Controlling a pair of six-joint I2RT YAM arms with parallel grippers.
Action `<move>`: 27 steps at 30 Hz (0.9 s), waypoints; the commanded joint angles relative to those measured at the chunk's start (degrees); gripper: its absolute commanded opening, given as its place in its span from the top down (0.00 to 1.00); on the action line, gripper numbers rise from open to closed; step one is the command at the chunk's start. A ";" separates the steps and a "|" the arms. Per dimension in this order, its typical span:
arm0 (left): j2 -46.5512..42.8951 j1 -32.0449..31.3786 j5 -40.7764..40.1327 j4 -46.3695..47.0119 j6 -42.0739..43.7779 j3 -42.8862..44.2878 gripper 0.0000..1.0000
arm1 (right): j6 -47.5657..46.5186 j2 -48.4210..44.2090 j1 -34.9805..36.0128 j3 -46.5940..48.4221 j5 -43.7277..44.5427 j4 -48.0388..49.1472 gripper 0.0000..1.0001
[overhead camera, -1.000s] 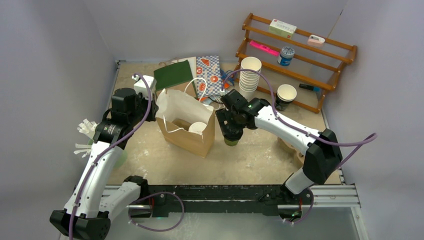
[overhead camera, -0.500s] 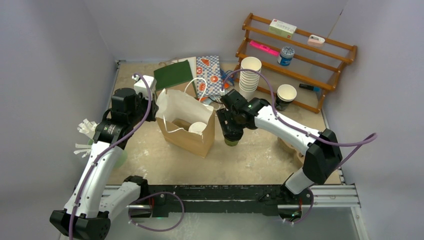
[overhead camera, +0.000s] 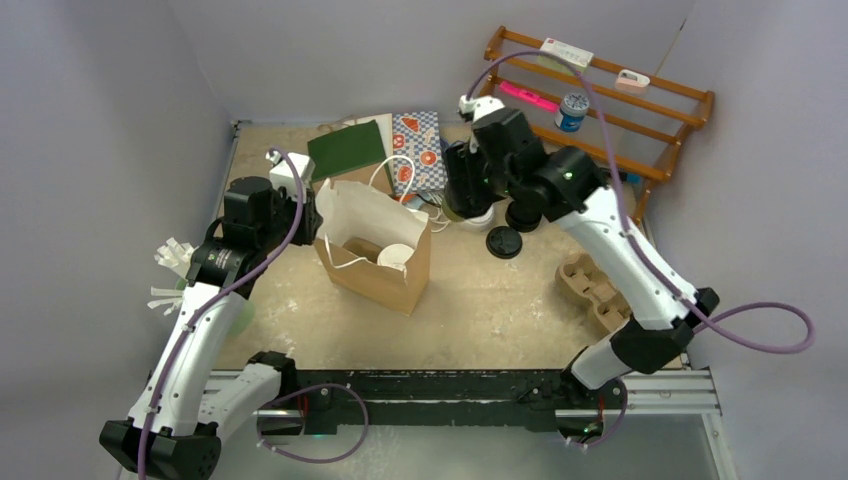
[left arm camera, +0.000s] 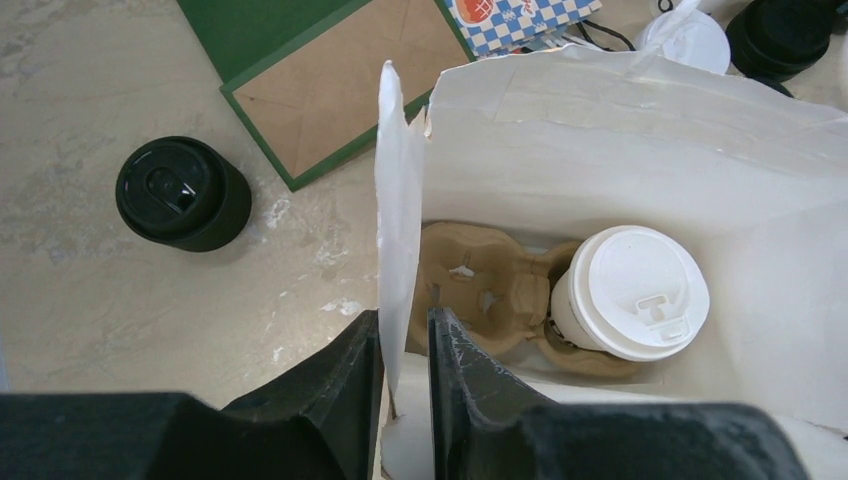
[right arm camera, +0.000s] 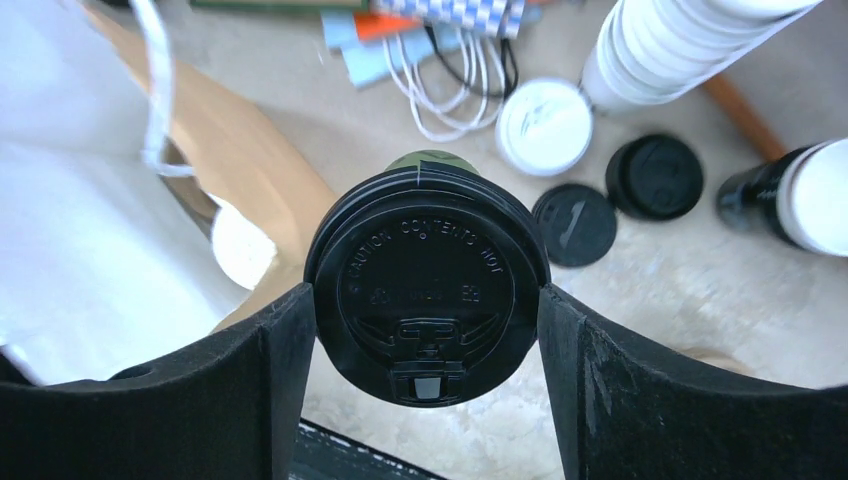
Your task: Pack the takeout coffee
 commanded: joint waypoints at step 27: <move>11.62 -0.10 0.89 -4.28 5.16 12.64 0.51 | -5.27 -6.59 8.86 6.89 -20.44 19.60 0.42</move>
